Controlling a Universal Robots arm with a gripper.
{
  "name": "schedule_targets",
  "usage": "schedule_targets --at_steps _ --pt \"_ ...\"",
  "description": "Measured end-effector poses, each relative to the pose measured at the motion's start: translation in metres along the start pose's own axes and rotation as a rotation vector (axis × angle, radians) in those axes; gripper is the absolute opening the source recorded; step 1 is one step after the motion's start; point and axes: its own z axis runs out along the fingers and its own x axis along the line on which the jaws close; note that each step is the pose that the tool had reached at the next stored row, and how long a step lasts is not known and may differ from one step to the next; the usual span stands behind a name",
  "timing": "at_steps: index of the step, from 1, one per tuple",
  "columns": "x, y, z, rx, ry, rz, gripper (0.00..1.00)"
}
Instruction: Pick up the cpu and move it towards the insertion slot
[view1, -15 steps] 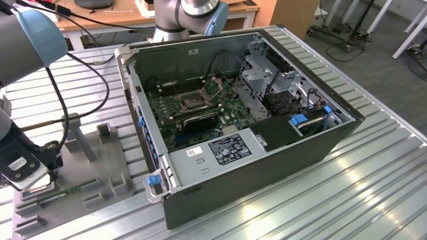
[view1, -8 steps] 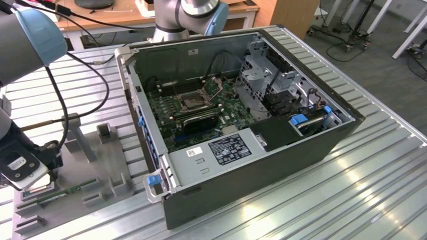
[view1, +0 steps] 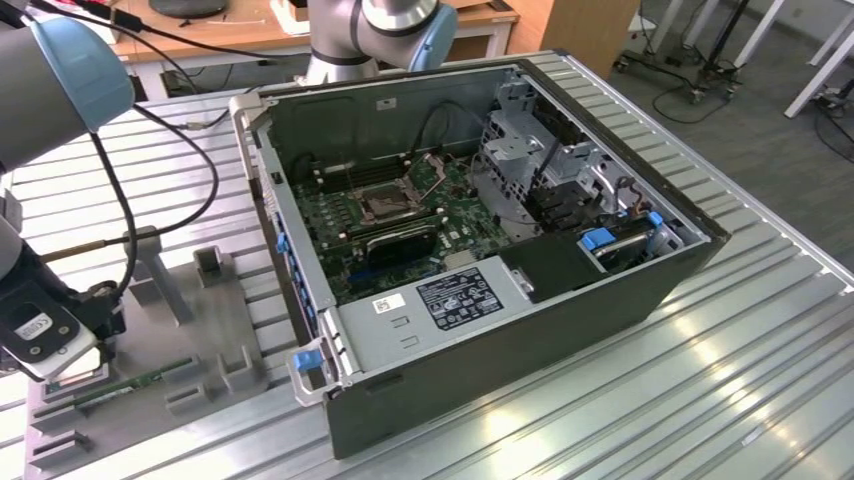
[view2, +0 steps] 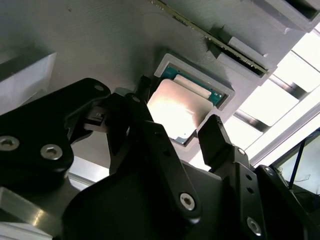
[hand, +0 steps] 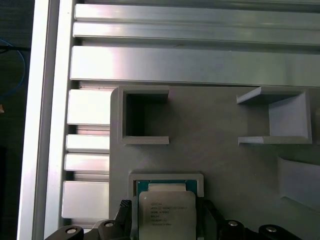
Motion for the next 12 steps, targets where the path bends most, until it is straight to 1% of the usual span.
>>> schedule_targets --at_steps 2,3,6,8,9,12 --pt "0.0000 0.0000 -0.0001 0.0000 0.0001 0.000 0.65" --pt "0.0000 0.0000 -0.0001 0.0001 0.0000 0.000 0.58" --pt "0.0000 0.0000 -0.0001 0.0000 0.0001 0.000 0.58" --pt "0.0000 0.0000 -0.0002 0.0001 0.0002 0.000 0.56" --pt "0.0000 0.0000 -0.0002 0.0000 0.0001 0.000 0.54" --pt "0.0000 0.0000 -0.0002 0.0000 0.0001 0.000 0.54"
